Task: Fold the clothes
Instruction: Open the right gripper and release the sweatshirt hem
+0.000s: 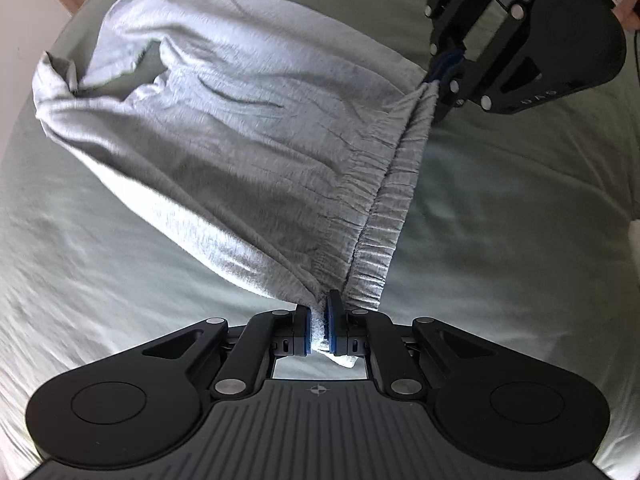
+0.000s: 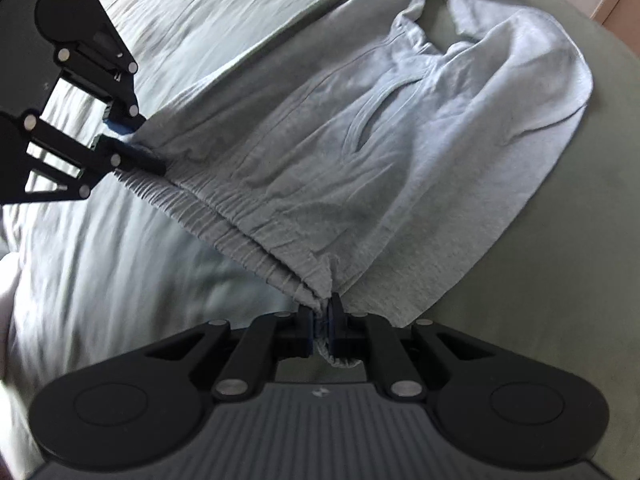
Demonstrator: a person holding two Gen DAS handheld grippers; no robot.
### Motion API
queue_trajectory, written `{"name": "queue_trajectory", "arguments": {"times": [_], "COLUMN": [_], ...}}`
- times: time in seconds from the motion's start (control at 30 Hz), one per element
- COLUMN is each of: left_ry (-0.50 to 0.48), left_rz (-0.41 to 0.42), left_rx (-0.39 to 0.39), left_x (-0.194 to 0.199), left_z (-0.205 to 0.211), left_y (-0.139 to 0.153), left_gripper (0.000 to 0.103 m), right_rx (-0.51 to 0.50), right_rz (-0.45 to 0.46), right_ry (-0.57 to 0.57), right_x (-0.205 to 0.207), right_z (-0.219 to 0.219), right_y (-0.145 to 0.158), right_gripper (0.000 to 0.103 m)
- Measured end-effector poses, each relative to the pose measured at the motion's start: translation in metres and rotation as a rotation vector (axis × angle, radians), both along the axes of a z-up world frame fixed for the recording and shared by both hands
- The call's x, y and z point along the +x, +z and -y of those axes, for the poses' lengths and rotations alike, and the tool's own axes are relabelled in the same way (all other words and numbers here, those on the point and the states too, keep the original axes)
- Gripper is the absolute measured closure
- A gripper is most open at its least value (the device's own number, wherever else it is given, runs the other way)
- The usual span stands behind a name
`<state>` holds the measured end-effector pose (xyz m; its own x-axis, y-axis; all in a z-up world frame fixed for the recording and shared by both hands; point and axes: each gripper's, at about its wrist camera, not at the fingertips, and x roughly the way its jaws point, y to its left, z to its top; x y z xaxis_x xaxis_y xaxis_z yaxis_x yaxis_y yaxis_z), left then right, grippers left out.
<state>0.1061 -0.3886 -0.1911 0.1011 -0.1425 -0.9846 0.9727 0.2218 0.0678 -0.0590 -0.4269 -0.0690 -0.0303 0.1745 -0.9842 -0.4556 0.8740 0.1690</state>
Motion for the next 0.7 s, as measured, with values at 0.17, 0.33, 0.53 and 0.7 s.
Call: {"name": "queue_trajectory", "arguments": {"times": [0.17,0.33,0.53,0.7], "left_ry": [-0.046,-0.009,0.117,0.187], "left_rz": [-0.01,-0.009,-0.038,-0.031], "left_rx": [0.034,0.014,-0.032,-0.038], "left_x": [-0.024,-0.022,-0.008,-0.001], "left_z": [-0.018,-0.028,-0.049,-0.07], "left_y": [-0.012,-0.012,-0.009,-0.003], "left_gripper": [0.096,0.095,0.086,0.066], "right_rx": [0.026,0.032,0.059,0.092], "right_rz": [-0.039,-0.028,-0.015,-0.008], "right_ry": [0.028,0.017,0.001,0.042], "right_x": [-0.027,-0.042,-0.055,-0.071], "right_z": [-0.014,-0.019,-0.016,-0.018], "right_y": [-0.004,-0.003,-0.002,0.007], "right_gripper": [0.096,0.096,0.083,0.061]}}
